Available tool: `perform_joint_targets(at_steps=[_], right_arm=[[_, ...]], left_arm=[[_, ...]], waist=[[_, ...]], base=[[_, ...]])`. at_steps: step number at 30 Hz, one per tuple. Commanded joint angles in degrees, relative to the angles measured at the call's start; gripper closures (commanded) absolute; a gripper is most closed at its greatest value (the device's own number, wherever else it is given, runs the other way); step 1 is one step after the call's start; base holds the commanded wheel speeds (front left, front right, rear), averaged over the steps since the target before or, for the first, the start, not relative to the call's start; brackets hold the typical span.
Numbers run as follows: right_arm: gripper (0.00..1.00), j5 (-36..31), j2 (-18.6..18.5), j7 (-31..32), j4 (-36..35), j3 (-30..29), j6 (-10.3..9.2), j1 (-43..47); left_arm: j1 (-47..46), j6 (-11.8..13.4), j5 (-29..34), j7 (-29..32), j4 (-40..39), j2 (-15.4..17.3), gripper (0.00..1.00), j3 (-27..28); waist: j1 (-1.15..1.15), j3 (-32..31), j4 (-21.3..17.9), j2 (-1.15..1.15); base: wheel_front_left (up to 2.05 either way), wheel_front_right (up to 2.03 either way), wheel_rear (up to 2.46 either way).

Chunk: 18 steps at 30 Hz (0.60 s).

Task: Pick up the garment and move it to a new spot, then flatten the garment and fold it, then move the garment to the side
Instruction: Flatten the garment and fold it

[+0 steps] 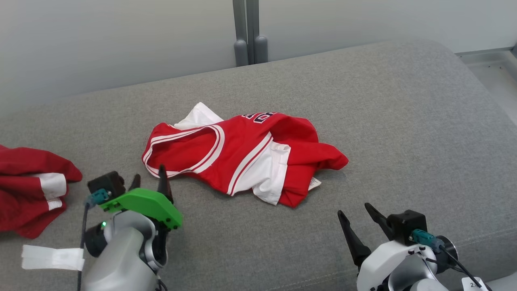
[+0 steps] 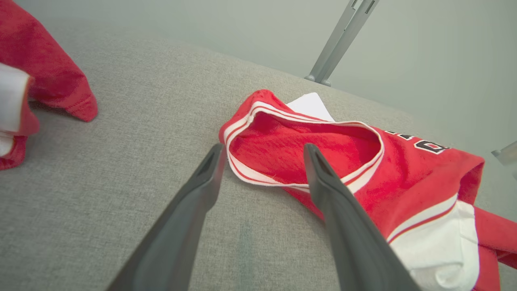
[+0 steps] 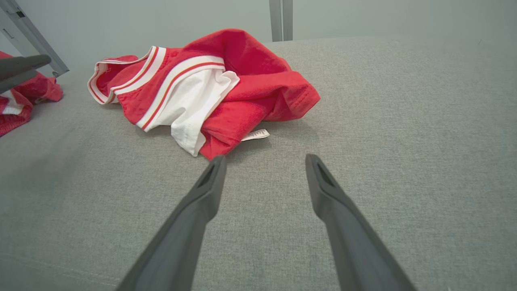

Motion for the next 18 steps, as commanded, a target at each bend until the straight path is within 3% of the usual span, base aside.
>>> perform_joint_targets(at_steps=[1, 11, 18], right_arm=[[0.00, -0.23, -0.08, 0.17, -0.33, -0.21, -0.02, 0.92], [0.00, 0.07, -0.08, 0.45, -1.17, 0.19, -0.02, 0.22], [0.00, -0.35, -0.08, 0.35, -1.79, -0.19, -0.02, -0.66]], left_arm=[[1.55, -0.50, -0.71, 0.73, -0.60, -0.74, 0.00, -0.48], [6.29, -0.25, -1.24, 5.04, -3.47, -3.94, 0.00, -4.46], [5.69, -0.32, -2.37, 6.68, -3.87, -4.93, 0.00, -5.86]], waist=[[0.00, -0.32, 0.29, 0.00], [0.00, 0.91, -1.73, 0.00], [0.00, 3.99, -5.30, 0.00]], base=[[0.00, 0.00, 0.00], [0.00, 0.00, 0.00], [0.00, 0.00, 0.00]])
